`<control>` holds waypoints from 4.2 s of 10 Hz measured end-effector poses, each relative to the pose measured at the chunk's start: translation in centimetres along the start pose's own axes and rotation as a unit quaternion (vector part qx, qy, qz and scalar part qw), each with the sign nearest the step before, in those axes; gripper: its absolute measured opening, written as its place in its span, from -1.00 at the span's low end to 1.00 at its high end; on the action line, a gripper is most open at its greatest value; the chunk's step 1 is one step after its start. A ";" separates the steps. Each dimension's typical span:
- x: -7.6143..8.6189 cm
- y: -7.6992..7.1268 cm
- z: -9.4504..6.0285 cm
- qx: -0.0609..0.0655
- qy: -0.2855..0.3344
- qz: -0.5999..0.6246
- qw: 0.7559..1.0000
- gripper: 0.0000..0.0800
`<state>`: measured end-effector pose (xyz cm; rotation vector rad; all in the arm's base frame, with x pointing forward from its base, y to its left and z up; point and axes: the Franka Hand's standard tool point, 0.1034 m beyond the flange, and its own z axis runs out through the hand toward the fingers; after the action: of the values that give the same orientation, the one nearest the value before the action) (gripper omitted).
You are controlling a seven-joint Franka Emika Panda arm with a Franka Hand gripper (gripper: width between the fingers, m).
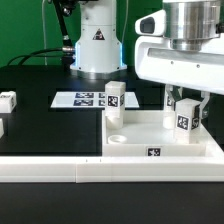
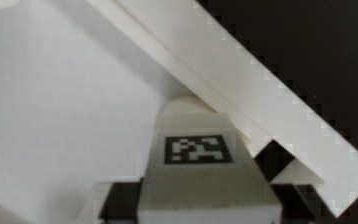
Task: Assemble square table
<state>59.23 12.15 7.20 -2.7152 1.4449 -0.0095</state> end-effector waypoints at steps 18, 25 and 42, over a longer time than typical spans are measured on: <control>0.1 -0.1 0.0 -0.014 0.004 -0.565 0.825 0.62; 0.2 0.0 0.1 -0.022 0.007 -0.689 0.724 0.34; 1.5 1.2 0.0 -0.024 0.018 -0.204 0.978 -0.27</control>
Offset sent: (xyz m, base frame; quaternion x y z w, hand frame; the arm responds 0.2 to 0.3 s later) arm 0.0000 0.0019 0.0010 -0.0301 -0.0155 -0.0924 0.9951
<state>59.08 10.25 7.07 -3.0122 0.8779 -0.0458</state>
